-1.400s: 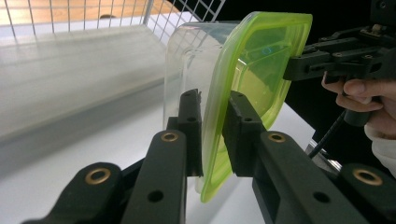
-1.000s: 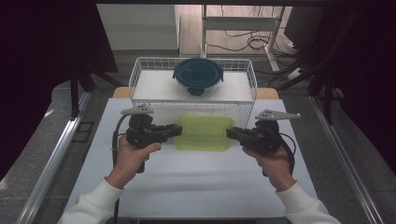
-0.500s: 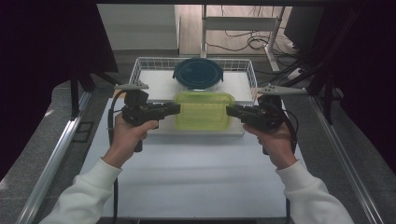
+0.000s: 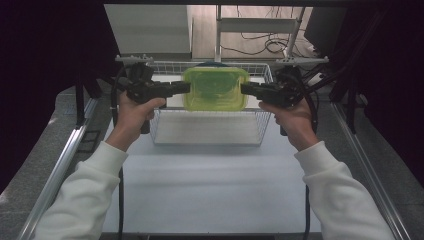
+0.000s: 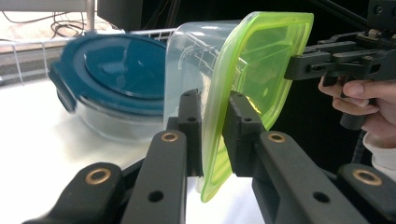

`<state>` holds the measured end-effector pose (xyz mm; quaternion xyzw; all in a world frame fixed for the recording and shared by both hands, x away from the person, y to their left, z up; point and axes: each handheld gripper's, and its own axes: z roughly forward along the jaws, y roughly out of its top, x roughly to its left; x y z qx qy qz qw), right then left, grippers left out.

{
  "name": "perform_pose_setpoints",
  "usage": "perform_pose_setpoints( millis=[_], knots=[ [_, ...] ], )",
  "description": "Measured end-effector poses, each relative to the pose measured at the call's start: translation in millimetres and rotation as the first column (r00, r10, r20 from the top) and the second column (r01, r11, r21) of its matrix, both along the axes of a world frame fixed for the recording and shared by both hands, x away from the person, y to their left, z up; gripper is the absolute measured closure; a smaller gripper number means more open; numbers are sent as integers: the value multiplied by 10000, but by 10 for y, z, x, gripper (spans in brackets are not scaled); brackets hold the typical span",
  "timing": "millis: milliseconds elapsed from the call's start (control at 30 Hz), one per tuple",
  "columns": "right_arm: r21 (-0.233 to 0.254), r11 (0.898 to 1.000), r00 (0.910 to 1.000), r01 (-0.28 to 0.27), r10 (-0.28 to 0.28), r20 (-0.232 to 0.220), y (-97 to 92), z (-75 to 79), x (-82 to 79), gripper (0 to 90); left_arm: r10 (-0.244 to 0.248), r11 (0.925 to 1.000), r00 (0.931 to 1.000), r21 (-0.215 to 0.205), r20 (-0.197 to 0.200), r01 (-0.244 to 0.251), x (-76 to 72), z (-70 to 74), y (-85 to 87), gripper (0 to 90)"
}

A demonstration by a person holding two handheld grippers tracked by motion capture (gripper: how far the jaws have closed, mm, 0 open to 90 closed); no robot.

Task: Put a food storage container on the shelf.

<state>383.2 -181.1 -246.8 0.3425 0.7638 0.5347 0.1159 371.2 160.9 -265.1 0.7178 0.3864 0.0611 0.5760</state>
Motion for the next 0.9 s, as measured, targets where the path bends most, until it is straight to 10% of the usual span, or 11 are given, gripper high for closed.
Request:
perform_pose_setpoints(
  millis=[400, 900],
  knots=[
    [257, 9996, 9986, 153, -140, -504, 58, 225, 406, 787, 140, 9998, 9991, 173, -401, -133, 392, 248, 57, 788],
    [508, 9962, 9745, 702, -576, -2168, 105, 103, 848, 786, 627, 9978, 9823, -91, -1767, -653, 800, 99, 49, 795]
  ],
)
